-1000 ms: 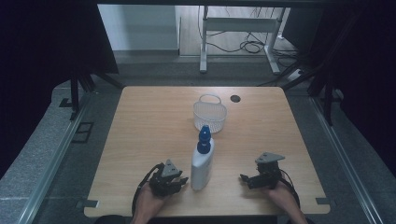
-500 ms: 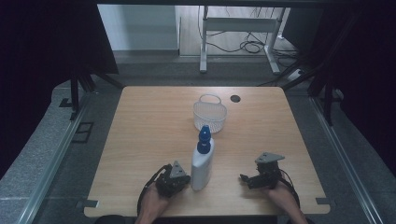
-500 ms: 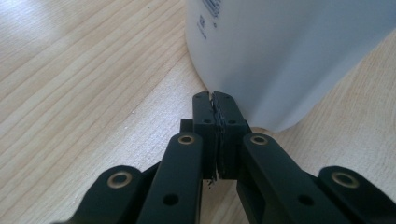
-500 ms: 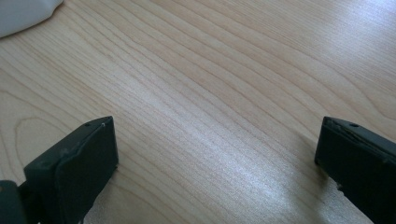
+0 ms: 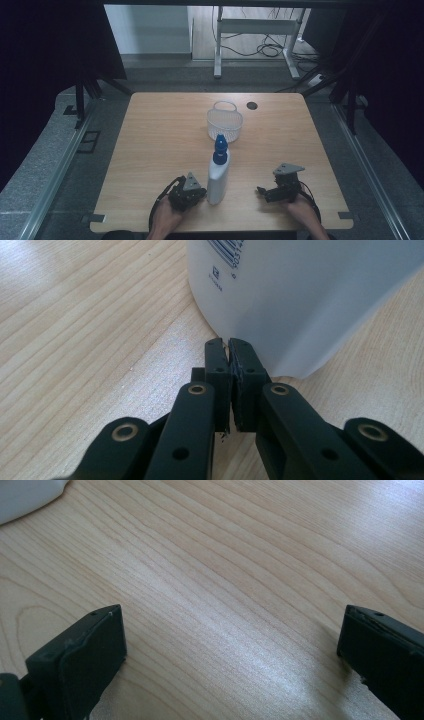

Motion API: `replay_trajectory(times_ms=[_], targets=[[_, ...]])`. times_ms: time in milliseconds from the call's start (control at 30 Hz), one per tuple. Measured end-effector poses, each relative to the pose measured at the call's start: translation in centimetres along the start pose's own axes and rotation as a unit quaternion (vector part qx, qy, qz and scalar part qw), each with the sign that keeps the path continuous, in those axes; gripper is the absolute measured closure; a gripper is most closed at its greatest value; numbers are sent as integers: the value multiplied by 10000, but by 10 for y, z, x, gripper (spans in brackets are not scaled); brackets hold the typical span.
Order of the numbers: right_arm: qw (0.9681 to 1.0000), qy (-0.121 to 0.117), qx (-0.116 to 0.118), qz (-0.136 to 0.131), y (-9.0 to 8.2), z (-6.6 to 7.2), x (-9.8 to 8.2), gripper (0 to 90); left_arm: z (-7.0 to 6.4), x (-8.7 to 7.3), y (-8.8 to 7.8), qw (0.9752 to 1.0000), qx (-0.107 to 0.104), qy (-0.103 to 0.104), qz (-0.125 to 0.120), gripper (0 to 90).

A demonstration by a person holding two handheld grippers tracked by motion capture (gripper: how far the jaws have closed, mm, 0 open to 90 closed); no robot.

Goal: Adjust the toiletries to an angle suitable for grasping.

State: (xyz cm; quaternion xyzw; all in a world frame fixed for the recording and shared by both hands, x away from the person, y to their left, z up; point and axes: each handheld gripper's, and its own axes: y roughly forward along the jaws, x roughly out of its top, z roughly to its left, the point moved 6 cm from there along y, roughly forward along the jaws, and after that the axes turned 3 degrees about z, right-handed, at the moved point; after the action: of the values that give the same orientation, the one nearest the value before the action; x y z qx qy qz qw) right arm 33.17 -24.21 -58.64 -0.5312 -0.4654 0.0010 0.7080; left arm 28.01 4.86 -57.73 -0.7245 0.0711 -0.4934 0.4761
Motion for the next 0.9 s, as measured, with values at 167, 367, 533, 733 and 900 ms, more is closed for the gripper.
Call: replay_trajectory(times_ms=[167, 367, 533, 733, 900], targets=[[10000, -1, 1, 1, 0, 0, 0, 0, -2, 1, 1, 10000, -28, 10, -8, 876], [10000, 0, 3, 5, 0, 0, 0, 0, -6, 4, 3, 10000, -70, 48, -17, 890], [10000, -4, 6, 5, 0, 0, 0, 0, -10, 6, 5, 9999, -100, 102, -27, 891], [10000, -23, 4, -3, 0, 0, 1, 0, -15, 8, 8, 9997, -130, 178, -43, 891], [10000, -23, 5, -1, 0, 0, 1, 0, -19, 10, 11, 9996, -155, 214, -53, 891]])
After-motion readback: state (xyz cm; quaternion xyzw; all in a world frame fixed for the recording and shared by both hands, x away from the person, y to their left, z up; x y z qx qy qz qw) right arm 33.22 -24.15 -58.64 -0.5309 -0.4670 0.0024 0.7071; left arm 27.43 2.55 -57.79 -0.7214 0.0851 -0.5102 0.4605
